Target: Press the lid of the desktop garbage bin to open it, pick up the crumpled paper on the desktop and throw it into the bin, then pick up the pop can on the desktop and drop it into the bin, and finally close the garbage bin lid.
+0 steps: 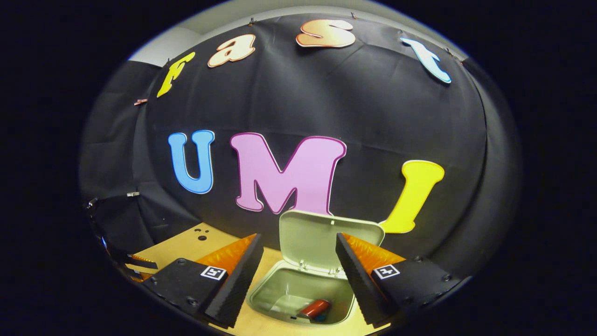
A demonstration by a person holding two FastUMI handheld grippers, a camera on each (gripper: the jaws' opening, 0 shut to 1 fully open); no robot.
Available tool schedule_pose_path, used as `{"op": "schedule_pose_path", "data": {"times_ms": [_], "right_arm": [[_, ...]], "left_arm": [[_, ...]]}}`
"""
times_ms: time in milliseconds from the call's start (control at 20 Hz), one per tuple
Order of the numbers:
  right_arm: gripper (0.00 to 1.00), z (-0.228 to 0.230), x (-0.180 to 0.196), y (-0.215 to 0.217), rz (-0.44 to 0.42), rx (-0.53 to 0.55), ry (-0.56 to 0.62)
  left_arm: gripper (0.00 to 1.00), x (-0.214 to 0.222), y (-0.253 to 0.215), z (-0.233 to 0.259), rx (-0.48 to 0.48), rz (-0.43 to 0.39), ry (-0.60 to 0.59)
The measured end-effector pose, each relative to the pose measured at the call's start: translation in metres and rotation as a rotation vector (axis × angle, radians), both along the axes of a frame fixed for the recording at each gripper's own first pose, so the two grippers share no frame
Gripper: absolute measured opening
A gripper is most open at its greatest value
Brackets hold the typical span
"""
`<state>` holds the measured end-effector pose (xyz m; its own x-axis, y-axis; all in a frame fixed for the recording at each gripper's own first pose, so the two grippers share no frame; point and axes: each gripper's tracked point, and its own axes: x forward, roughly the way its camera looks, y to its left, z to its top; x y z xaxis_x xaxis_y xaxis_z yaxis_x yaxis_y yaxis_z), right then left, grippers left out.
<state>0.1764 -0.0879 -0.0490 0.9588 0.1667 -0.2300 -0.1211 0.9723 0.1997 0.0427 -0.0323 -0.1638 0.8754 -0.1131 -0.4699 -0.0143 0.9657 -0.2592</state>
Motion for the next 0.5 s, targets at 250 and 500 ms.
{"op": "schedule_pose_path", "data": {"times_ms": [250, 500], "right_arm": [[0.98, 0.019, 0.035, -0.013, -0.052, -0.024, -0.04], [0.98, 0.012, 0.069, -0.025, -0.124, -0.049, -0.051]], "left_arm": [[0.9, -0.009, 0.001, -0.005, -0.015, 0.004, 0.007], [0.89, -0.02, 0.002, -0.008, -0.008, 0.002, 0.011]]}}
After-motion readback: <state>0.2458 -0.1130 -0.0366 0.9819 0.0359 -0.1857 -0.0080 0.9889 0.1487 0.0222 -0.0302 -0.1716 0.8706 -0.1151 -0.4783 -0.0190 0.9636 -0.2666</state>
